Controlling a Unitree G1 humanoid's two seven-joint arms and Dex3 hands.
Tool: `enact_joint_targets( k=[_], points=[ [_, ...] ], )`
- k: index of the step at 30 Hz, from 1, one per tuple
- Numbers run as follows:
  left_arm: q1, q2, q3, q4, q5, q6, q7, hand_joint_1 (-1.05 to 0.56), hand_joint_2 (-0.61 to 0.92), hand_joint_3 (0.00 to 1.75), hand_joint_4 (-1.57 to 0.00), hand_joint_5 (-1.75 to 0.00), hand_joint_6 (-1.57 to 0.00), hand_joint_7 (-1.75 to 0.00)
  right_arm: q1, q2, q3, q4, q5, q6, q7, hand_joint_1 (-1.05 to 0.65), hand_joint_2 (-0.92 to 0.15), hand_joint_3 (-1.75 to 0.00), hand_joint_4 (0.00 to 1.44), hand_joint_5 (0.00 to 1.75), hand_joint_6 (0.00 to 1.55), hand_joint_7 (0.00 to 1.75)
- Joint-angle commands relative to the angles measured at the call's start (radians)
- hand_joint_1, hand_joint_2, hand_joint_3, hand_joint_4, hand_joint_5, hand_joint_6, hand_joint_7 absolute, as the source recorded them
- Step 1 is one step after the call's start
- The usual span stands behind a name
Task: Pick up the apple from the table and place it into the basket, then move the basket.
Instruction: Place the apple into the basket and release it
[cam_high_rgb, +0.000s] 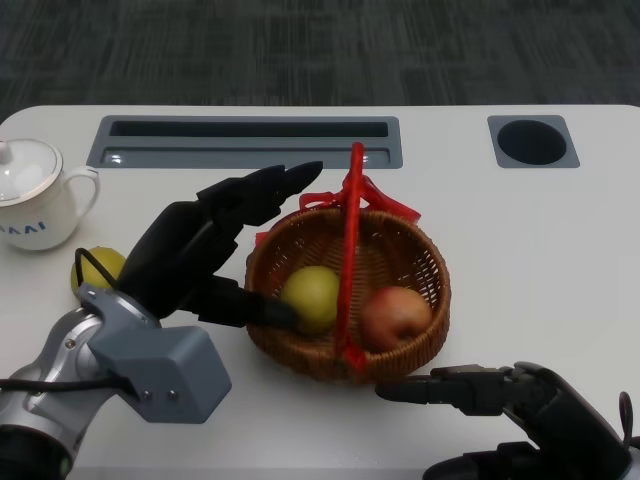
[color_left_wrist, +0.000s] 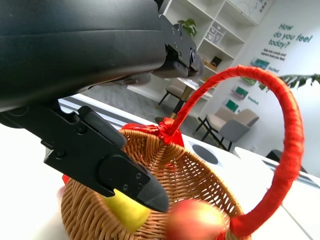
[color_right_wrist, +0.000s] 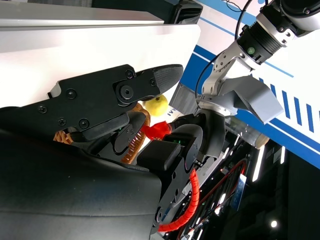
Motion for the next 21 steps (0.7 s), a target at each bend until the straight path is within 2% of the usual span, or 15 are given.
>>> enact_joint_targets(
  k=[1, 6, 16, 21],
  points=[
    [0.002, 0.024, -0.004, -0.012, -0.018, -0.010, -0.025, -0.95, 0.75, 0.01, -0.01, 0.00, -0.04, 0.00, 0.005, -0.009, -0.002, -0.010, 0.012, 0.001, -0.003, -0.53, -0.91, 0.00, 0.80, 0.00, 0.72, 0.00],
    [0.012, 0.030, 0.001, -0.046, -0.030, -0.015, -0.035, -0.97, 0.76, 0.01, -0.02, -0.01, -0.04, -0.01, 0.006, -0.013, -0.006, -0.012, 0.004, -0.001, -0.006, -0.54, -0.92, 0.00, 0.80, 0.00, 0.72, 0.00],
    [0.140, 0.060, 0.038, -0.264, -0.110, 0.036, -0.089, -0.77, 0.73, 0.00, -0.22, -0.05, -0.22, -0.04, 0.005, -0.023, -0.016, -0.019, 0.008, -0.010, -0.009, -0.52, -0.91, 0.00, 0.80, 0.00, 0.71, 0.00],
    [0.225, 0.060, 0.061, -0.352, -0.188, 0.021, -0.118, -0.67, 0.70, 0.00, -0.31, -0.05, -0.31, -0.04, 0.001, -0.054, -0.038, -0.047, 0.019, -0.018, -0.009, -0.52, -0.91, 0.00, 0.79, 0.00, 0.71, 0.00]
  ],
)
